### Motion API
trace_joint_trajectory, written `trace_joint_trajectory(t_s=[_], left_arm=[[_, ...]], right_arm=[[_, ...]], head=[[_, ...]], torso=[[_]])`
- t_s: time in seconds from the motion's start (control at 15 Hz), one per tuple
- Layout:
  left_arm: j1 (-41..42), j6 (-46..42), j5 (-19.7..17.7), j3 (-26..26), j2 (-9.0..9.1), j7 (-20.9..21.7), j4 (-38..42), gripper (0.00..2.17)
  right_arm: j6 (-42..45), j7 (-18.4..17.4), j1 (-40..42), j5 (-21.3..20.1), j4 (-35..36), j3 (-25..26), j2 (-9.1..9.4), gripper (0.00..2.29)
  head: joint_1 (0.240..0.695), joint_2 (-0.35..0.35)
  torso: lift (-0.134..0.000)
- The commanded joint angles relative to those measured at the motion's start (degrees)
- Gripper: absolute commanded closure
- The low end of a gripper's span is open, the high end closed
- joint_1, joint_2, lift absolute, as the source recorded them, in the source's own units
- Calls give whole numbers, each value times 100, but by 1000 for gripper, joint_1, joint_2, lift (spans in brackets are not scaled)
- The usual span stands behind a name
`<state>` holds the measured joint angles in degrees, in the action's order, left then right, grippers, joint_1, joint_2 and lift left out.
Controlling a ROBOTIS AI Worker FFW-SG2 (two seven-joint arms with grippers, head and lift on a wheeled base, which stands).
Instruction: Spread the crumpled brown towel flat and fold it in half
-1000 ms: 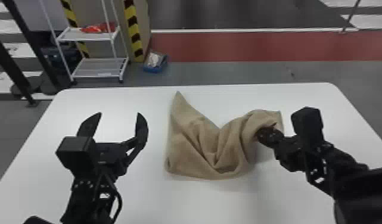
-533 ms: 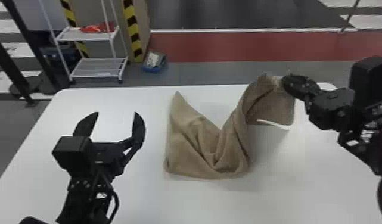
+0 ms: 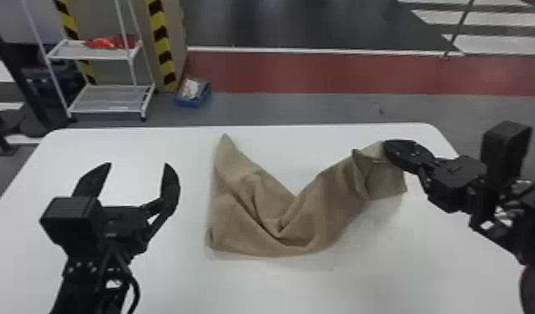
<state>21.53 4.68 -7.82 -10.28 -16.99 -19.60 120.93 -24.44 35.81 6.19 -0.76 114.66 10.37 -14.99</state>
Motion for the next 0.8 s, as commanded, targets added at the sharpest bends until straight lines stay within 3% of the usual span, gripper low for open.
trace_joint_trajectory(t_s=[0.0, 0.27, 0.6, 0.73], left_arm=[[-9, 3, 0, -9, 3, 0, -16, 73], [-53, 3, 44, -71, 38, 0, -51, 73], [-88, 3, 62, -150, 55, 0, -104, 73], [-70, 20, 97, -141, 47, 0, -87, 73]], right_arm=[[1709, 242, 216, -250, -708, 298, -56, 1774], [1973, 787, 339, -478, -1226, 835, -127, 1774], [2184, 945, 462, -540, -1877, 940, -250, 1771], [2201, 892, 436, -786, -2088, 931, -250, 1771]], head=[[695, -44], [695, -75], [695, -150], [695, -165]], torso=[[-125], [-125], [-125], [-125]])
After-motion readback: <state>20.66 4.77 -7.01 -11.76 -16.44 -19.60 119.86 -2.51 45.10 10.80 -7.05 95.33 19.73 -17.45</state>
